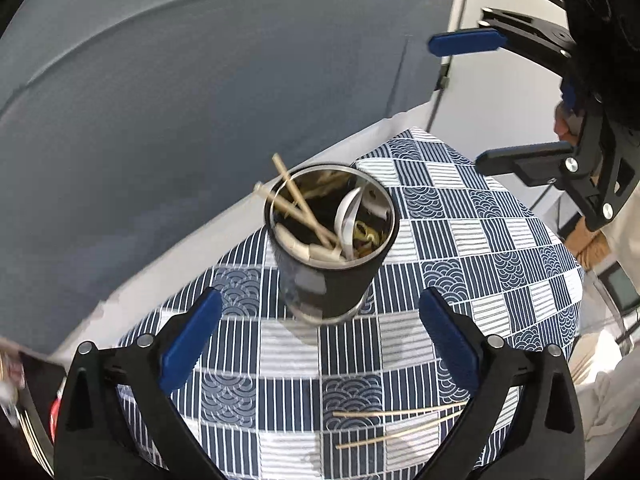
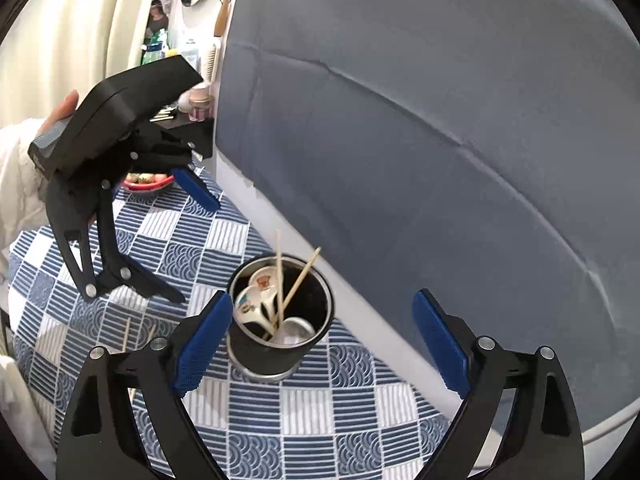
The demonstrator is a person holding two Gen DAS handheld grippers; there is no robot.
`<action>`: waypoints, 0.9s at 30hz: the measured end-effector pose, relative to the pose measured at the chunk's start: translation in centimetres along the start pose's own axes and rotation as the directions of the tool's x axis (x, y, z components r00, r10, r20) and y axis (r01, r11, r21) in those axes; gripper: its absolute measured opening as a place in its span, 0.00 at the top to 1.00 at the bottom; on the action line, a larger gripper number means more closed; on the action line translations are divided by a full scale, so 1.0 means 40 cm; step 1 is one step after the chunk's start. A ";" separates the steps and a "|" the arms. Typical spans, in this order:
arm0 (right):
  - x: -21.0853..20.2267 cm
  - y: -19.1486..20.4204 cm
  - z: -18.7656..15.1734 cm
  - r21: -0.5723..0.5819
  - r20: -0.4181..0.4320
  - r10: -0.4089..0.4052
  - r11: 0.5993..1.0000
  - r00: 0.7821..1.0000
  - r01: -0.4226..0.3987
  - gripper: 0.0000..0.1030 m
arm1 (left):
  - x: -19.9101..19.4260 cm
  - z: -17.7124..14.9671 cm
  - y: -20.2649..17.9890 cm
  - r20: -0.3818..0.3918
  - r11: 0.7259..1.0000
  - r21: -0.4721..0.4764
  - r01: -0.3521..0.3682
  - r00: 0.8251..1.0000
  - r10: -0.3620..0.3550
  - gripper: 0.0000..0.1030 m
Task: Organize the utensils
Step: 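Move both tools away from the cup toward the two wooden chopsticks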
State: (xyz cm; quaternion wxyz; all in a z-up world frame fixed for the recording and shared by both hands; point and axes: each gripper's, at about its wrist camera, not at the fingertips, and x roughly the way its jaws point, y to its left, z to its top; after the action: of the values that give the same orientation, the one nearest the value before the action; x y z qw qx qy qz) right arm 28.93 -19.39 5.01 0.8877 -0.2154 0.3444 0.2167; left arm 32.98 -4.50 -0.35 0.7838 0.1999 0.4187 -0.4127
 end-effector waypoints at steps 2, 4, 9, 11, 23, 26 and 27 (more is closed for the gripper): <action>-0.007 0.010 -0.009 0.000 -0.001 0.004 1.000 1.000 -0.004 0.15 | -0.011 -0.024 -0.004 0.005 1.000 -0.021 -0.021 1.000 0.021 0.06; -0.013 0.022 -0.020 0.004 -0.003 0.021 1.000 1.000 -0.021 0.14 | -0.021 -0.050 -0.004 -0.004 0.998 -0.055 -0.033 0.999 0.033 0.06; -0.021 0.045 -0.050 0.011 -0.002 0.067 0.998 0.998 -0.067 0.13 | -0.036 -0.106 -0.023 -0.019 0.991 -0.113 -0.074 0.997 0.072 0.06; -0.019 0.061 -0.063 0.011 -0.008 0.083 0.997 0.997 -0.083 0.12 | -0.038 -0.129 -0.035 -0.026 0.986 -0.134 -0.100 0.995 0.097 0.06; -0.016 0.147 -0.166 0.011 -0.071 0.166 0.986 0.984 -0.166 0.08 | -0.048 -0.274 -0.116 -0.044 0.949 -0.263 -0.172 0.985 0.167 0.06; -0.002 0.168 -0.198 0.050 -0.099 0.171 0.985 0.980 -0.167 0.08 | -0.043 -0.312 -0.139 -0.050 0.938 -0.304 -0.164 0.986 0.156 0.06; 0.004 0.177 -0.208 0.056 -0.110 0.177 0.984 0.978 -0.171 0.08 | -0.041 -0.324 -0.146 -0.052 0.935 -0.314 -0.163 0.987 0.154 0.06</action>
State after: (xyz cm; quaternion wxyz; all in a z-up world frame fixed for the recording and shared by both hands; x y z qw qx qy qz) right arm 20.97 -18.02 -2.31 0.8489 -0.1760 0.4170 0.2728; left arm 21.35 1.44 -6.19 0.8308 0.1099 0.4724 -0.2729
